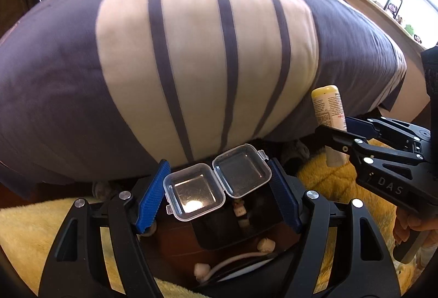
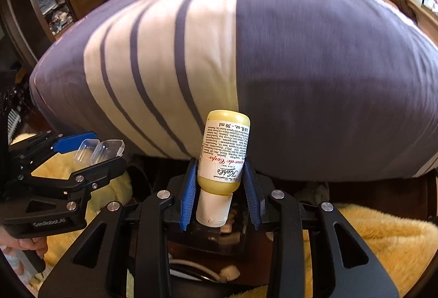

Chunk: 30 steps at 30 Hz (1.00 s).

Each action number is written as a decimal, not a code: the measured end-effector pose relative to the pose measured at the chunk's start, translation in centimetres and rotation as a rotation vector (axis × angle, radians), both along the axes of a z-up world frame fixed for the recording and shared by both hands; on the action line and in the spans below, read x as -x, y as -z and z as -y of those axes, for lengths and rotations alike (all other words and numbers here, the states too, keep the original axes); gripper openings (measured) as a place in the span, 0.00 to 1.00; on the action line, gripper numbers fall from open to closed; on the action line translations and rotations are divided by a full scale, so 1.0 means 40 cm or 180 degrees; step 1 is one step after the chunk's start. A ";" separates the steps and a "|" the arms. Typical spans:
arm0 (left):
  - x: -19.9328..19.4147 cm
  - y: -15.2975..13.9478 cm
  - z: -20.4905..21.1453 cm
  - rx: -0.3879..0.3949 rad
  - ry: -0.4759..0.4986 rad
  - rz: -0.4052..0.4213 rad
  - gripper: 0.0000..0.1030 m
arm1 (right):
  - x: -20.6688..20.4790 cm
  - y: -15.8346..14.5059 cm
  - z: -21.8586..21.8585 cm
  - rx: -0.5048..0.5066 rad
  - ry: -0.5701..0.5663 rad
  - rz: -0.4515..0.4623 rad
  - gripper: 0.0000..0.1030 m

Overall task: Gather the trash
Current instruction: 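Carry the plastic box and lotion bottle down toward the bin with both tools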

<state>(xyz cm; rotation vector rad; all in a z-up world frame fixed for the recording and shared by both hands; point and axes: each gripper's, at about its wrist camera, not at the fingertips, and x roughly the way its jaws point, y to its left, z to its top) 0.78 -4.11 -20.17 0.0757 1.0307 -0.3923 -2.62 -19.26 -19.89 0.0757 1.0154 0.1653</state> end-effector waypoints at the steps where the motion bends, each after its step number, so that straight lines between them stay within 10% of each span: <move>1: 0.001 0.010 0.001 -0.0006 0.0008 -0.0030 0.67 | 0.000 0.009 0.000 0.0003 0.0001 -0.0029 0.33; 30: -0.026 0.237 0.015 -0.0011 0.0143 -0.0898 0.68 | -0.051 0.186 -0.009 -0.0148 0.0038 -0.0805 0.34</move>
